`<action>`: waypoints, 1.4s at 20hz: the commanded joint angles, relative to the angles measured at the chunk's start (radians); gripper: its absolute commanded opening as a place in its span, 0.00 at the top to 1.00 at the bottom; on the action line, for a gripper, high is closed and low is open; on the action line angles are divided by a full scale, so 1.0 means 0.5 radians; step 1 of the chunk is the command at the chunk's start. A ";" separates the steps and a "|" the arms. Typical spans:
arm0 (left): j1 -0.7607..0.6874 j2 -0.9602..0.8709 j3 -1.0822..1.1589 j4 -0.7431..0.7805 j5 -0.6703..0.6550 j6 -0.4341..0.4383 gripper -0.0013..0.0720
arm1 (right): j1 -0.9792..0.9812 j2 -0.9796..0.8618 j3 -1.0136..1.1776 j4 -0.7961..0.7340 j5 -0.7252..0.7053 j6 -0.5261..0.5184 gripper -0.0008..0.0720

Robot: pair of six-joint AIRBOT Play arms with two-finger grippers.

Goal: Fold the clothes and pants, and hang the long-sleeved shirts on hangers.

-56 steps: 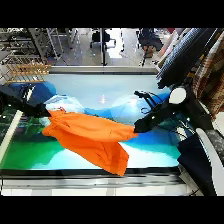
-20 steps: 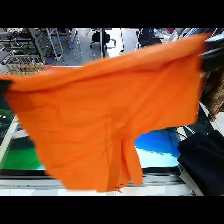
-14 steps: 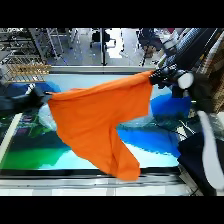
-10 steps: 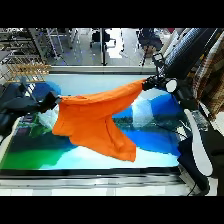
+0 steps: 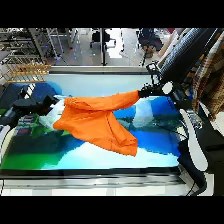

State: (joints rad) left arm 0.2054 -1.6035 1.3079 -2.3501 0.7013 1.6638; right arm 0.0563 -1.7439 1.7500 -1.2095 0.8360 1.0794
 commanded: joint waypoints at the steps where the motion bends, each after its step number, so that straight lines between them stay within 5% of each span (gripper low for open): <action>1: 0.146 -0.018 0.008 0.176 0.698 0.178 0.08 | 0.002 -0.003 0.001 0.089 0.078 0.006 0.98; 4: 0.134 -0.019 0.008 0.395 1.147 0.189 0.08 | 0.002 -0.003 0.001 0.178 0.069 0.006 0.98; 13: -0.057 -0.274 0.008 0.354 0.780 -0.430 0.09 | 0.002 -0.003 0.001 0.325 0.143 0.006 0.97; 14: -0.056 -0.296 0.008 0.317 0.684 -0.511 0.20 | 0.002 -0.003 0.001 0.325 0.166 0.005 0.97; 15: -0.056 -0.301 0.008 0.264 0.607 -0.543 0.47 | 0.002 -0.003 0.001 0.324 0.190 0.005 0.97; 16: -0.056 -0.300 0.008 0.206 0.562 -0.539 0.95 | 0.002 -0.003 0.001 0.323 0.201 0.005 0.97; 18: -0.059 -0.298 0.009 0.195 0.614 -0.500 0.97 | 0.001 -0.003 0.001 0.314 0.225 0.003 0.97; 23: -0.240 -0.276 -0.009 0.352 1.248 -0.146 0.97 | 0.001 -0.003 0.001 0.221 0.231 0.003 0.97; 28: -0.697 0.034 -0.344 0.444 1.246 -0.140 0.97 | 0.001 -0.002 0.001 0.199 0.300 0.003 0.97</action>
State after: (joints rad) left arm -0.0360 -1.6604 1.2110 -2.1555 1.2861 1.5745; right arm 0.0559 -1.7451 1.7504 -1.0981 0.9638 1.0813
